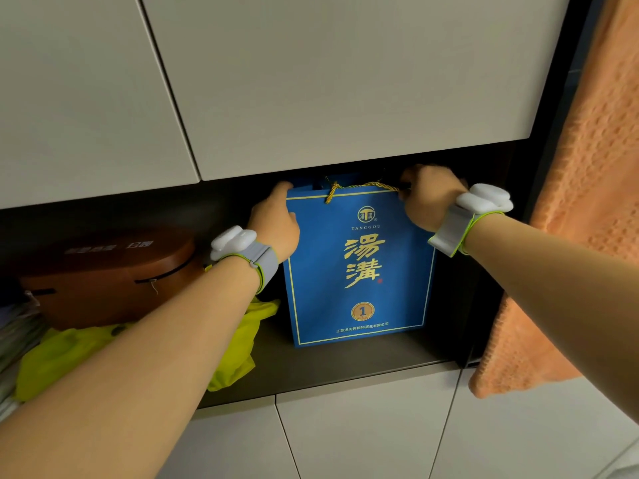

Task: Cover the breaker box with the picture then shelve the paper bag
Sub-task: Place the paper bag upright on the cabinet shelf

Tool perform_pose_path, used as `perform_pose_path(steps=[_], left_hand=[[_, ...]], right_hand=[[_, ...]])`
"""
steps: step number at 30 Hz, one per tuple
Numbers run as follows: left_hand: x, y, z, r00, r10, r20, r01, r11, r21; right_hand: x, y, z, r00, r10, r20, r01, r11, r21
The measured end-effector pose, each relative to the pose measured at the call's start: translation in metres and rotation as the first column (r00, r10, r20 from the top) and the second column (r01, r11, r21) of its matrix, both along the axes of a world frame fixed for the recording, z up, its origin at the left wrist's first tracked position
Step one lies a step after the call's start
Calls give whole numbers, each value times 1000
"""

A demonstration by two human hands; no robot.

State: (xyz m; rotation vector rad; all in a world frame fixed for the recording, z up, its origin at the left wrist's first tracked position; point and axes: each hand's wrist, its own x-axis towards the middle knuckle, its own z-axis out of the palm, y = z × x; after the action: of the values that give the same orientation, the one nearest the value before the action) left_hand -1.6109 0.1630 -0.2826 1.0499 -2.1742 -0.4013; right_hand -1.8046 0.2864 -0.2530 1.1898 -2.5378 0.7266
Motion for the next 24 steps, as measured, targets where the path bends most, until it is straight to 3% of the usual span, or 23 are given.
perform_pose_path(steps=[3, 8, 11, 24], left_hand=[[4, -2, -1, 1000, -2, -12, 2, 1000, 3], [4, 2, -3, 999, -7, -32, 8, 1000, 3], [3, 6, -2, 999, -25, -42, 25, 1000, 1], [23, 2, -12, 998, -43, -47, 45, 998, 34]], right_hand=[[6, -9, 4, 990, -143, 1, 143, 990, -1], [0, -3, 5, 995, -91, -46, 93, 994, 48], [-1, 1, 8, 989, -143, -36, 144, 988, 46], [10, 18, 2, 986, 116, -116, -105, 989, 101]])
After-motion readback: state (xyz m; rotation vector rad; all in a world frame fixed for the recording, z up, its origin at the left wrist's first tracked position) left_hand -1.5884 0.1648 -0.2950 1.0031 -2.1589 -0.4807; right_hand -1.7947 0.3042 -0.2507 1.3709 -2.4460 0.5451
